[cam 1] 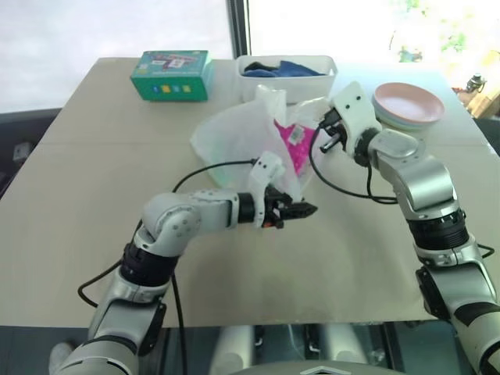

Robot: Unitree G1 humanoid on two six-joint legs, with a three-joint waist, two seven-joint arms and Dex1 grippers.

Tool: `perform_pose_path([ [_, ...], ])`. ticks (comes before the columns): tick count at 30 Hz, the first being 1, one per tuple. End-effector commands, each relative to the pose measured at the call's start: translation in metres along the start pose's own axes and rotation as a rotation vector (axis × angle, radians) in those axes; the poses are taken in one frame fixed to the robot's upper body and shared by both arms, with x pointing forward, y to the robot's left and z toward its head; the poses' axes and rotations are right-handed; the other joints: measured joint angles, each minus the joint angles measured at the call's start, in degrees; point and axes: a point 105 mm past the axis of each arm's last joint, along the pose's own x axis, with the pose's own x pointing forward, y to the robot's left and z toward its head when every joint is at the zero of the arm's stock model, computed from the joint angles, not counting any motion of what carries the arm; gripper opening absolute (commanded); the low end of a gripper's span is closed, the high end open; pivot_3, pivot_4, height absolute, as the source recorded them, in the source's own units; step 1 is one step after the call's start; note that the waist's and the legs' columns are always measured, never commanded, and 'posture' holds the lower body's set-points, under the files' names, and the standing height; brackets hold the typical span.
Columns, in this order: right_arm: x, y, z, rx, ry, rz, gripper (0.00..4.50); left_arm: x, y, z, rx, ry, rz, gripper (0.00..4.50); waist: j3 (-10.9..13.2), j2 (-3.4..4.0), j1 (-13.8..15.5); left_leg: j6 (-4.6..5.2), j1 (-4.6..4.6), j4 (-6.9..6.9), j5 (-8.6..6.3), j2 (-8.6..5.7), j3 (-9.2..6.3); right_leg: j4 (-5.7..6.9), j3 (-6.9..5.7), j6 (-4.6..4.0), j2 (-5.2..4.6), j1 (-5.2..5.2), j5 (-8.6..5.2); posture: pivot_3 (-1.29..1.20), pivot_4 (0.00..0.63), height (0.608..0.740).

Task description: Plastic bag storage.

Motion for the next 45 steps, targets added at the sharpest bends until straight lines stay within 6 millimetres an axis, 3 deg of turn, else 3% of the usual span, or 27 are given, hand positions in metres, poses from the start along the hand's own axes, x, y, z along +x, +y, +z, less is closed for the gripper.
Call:
perform_pose_path([
  [1,-0.008,-0.014,0.026,0.049,-0.098,-0.019,0.00,-0.037,-0.023,0.056,-0.067,-0.333,-0.164,0.03,0.01,-0.01,0.05,0.00,-0.01,0.00,0.00,0.01,-0.01,-0.01,-0.01,0.00,-0.03,0.00,0.00,0.00,0.150,0.740],
  [5,-0.016,-0.026,0.058,0.264,-0.228,0.054,0.00,-0.102,-0.020,0.118,-0.219,-0.676,-0.263,0.03,0.03,0.00,0.09,0.00,-0.07,0.06,0.00,0.03,-0.24,-0.03,0.02,0.00,-0.33,0.04,0.00,0.00,0.150,0.740],
  [8,-0.028,-0.044,0.098,0.434,-0.383,0.126,0.00,-0.149,-0.009,0.165,-0.207,-0.881,-0.217,0.03,0.05,-0.01,0.20,0.00,-0.09,0.07,0.00,-0.02,-0.27,-0.04,-0.09,-0.01,-0.32,0.06,0.01,0.00,0.150,0.740],
  [11,-0.044,-0.075,0.137,0.551,-0.526,0.145,0.00,-0.196,0.007,0.215,-0.200,-1.084,-0.127,0.03,0.09,-0.05,0.46,0.02,-0.21,0.05,0.00,-0.14,-0.34,-0.15,-0.38,0.01,-0.15,0.05,0.01,0.00,0.150,0.740],
  [13,-0.054,-0.092,0.155,0.562,-0.566,0.146,0.00,-0.217,0.011,0.238,-0.189,-1.154,-0.085,0.03,0.12,-0.09,0.72,0.11,-0.24,0.07,-0.05,-0.19,-0.34,-0.23,-0.41,0.01,-0.14,0.10,0.01,0.00,0.150,0.740],
  [18,-0.083,-0.117,0.176,0.524,-0.593,0.134,0.00,-0.226,0.002,0.270,-0.095,-1.161,-0.056,0.03,0.12,-0.11,1.26,0.31,-0.43,-0.10,-0.17,-0.29,-0.30,-0.42,-0.44,0.10,-0.14,0.04,-0.03,0.00,0.150,0.740],
  [23,-0.107,-0.124,0.172,0.394,-0.547,0.070,0.00,-0.210,-0.006,0.278,-0.031,-1.089,-0.080,0.03,0.13,-0.11,1.31,0.30,-1.34,-0.06,-0.16,-0.34,-0.30,-0.41,-0.54,0.13,-0.17,-0.79,-0.03,0.00,0.150,0.740],
  [25,-0.112,-0.122,0.165,0.374,-0.523,0.055,0.00,-0.203,-0.004,0.273,-0.022,-1.052,-0.072,0.03,0.13,-0.11,0.96,0.30,-1.34,-0.14,-0.16,-0.32,-0.28,-0.44,-0.55,0.16,-0.17,-0.83,-0.06,0.00,0.150,0.740],
  [26,-0.113,-0.117,0.151,0.348,-0.481,0.034,0.00,-0.192,-0.002,0.264,-0.012,-0.995,-0.056,0.03,0.12,-0.12,0.75,0.29,-1.33,-0.14,-0.16,-0.30,-0.28,-0.44,-0.58,0.16,-0.17,-0.83,-0.06,0.00,0.150,0.740],
  [29,-0.120,-0.101,0.107,0.284,-0.385,-0.025,0.00,-0.152,0.006,0.219,0.010,-0.795,-0.007,0.03,0.08,-0.13,0.50,0.29,-1.22,-0.16,-0.16,-0.28,-0.29,-0.46,-0.61,0.16,-0.24,-0.67,-0.06,0.00,0.150,0.740],
  [30,-0.122,-0.098,0.099,0.290,-0.381,-0.035,0.00,-0.145,0.009,0.208,0.011,-0.759,0.010,0.03,0.08,-0.12,0.44,0.29,-1.18,-0.11,-0.17,-0.30,-0.24,-0.39,-0.57,0.19,-0.28,-0.64,-0.07,0.00,0.150,0.740],
  [32,-0.128,-0.082,0.061,0.237,-0.284,-0.056,0.00,-0.125,0.011,0.170,0.086,-0.616,0.058,0.03,0.13,-0.08,0.36,0.28,-1.15,0.07,-0.16,-0.30,-0.22,-0.35,-0.51,0.20,-0.29,-0.66,-0.07,0.00,0.150,0.740],
  [34,-0.133,-0.065,0.034,0.184,-0.194,-0.039,0.00,-0.114,0.014,0.144,0.115,-0.536,0.085,0.03,0.11,-0.09,0.39,0.21,-0.99,0.06,-0.11,-0.26,-0.23,-0.31,-0.47,0.18,-0.26,-0.60,-0.07,0.00,0.150,0.740],
  [39,-0.152,-0.011,-0.051,0.143,0.105,0.080,0.00,-0.106,0.051,0.075,0.020,-0.420,0.233,0.03,0.05,-0.03,0.66,0.15,-0.83,0.10,-0.07,-0.20,-0.22,-0.24,-0.39,0.18,-0.22,-0.51,-0.07,0.00,0.150,0.740],
  [43,-0.164,0.003,-0.126,0.027,0.437,0.076,0.00,-0.104,0.074,0.040,0.000,-0.346,0.320,0.03,0.05,-0.04,0.71,0.15,-0.54,0.14,-0.08,-0.19,-0.22,-0.24,-0.38,0.18,-0.21,-0.20,-0.07,0.00,0.150,0.740],
  [45,-0.163,0.011,-0.147,0.028,0.489,0.085,0.00,-0.101,0.083,0.023,0.006,-0.294,0.358,0.03,0.03,-0.09,0.74,0.14,-0.19,0.12,-0.10,-0.19,-0.20,-0.31,-0.36,0.20,-0.22,0.16,-0.08,0.00,0.150,0.740],
])
